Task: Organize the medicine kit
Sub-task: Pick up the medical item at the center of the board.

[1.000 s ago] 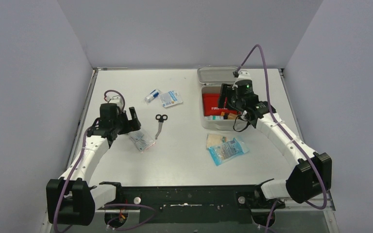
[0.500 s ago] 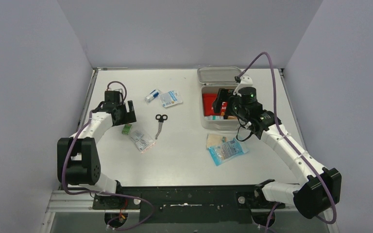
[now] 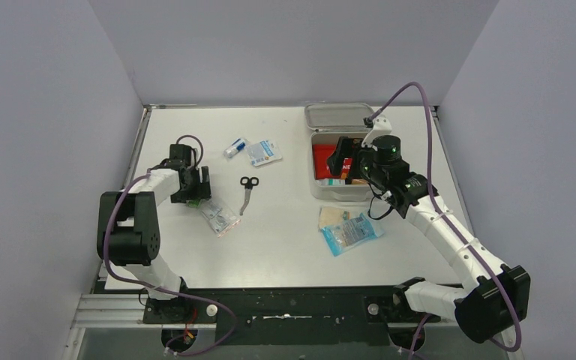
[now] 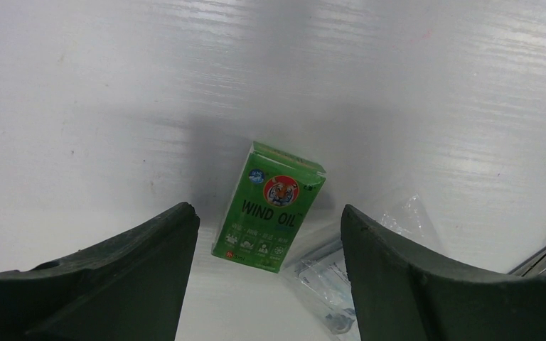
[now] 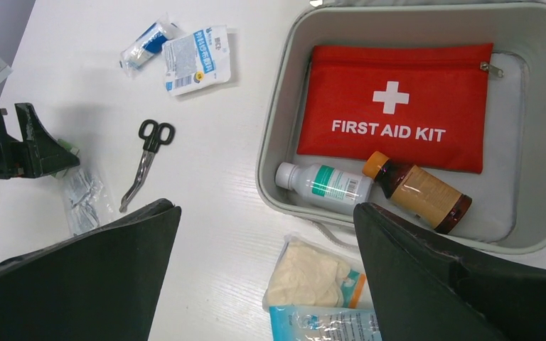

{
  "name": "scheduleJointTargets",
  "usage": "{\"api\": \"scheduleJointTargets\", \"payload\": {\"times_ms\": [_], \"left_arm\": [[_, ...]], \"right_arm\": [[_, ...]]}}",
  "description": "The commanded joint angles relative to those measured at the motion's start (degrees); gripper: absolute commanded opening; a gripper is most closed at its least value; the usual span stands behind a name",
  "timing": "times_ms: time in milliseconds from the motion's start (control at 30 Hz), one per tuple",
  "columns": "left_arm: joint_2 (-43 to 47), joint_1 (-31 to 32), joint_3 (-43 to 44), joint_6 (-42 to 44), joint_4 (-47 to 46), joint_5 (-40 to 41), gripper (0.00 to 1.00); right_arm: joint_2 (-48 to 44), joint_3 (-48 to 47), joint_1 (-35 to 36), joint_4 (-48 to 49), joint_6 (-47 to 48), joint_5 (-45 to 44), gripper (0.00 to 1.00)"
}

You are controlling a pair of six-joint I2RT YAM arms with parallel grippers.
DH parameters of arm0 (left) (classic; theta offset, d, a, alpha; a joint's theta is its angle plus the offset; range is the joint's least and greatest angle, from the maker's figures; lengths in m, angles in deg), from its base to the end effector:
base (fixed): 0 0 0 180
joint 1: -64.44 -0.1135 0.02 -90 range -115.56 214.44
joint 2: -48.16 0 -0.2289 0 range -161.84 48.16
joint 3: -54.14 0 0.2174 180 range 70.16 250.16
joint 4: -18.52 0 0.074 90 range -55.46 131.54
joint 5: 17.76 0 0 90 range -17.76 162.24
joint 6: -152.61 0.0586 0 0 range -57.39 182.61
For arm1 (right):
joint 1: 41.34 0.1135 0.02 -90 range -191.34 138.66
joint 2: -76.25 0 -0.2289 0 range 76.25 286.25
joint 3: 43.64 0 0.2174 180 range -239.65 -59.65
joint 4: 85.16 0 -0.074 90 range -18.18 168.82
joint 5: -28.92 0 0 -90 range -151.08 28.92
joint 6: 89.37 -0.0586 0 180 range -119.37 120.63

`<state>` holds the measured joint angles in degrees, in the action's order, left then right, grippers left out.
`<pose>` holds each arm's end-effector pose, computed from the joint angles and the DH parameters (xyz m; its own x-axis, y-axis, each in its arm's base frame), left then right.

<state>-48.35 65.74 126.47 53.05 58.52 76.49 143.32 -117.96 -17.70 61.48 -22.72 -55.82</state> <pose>0.3020 -0.0025 0.1327 -0.8858 -0.1456 -0.4406 -0.1590 0.9873 -0.0066 0.2409 0.1113 0.2935 -0.5583 0.1865 -0.8084 -0.2760 0.8772 0.3929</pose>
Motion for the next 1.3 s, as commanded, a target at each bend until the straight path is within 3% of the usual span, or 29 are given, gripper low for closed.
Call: {"api": "scheduleJointTargets", "payload": {"times_ms": [0, 300, 633, 933, 1267], "left_arm": [[-1.17, -0.63, 2.95, 1.87, 0.18, -0.74, 0.7], [-2.59, -1.01, 4.98, 1.7, 1.45, -1.18, 0.49], [-0.53, -0.97, 5.29, 0.53, 1.29, -2.55, 0.38], [3.9, -0.97, 4.42, -3.08, -0.68, -4.24, 0.36], [11.08, -0.84, 1.16, -13.29, -6.58, -19.65, 0.35]], "right_arm": [[-0.65, 0.8, -0.27, 3.86, -0.49, 2.4, 1.0], [-0.22, 0.83, -0.16, 3.9, -0.64, 6.29, 1.0], [-0.91, 4.8, -0.04, 6.35, -7.22, 7.1, 0.95], [-0.76, 6.54, 1.14, 9.04, -10.63, 10.51, 0.92], [0.23, 10.08, 3.52, 15.64, -15.86, 12.51, 0.85]]}}
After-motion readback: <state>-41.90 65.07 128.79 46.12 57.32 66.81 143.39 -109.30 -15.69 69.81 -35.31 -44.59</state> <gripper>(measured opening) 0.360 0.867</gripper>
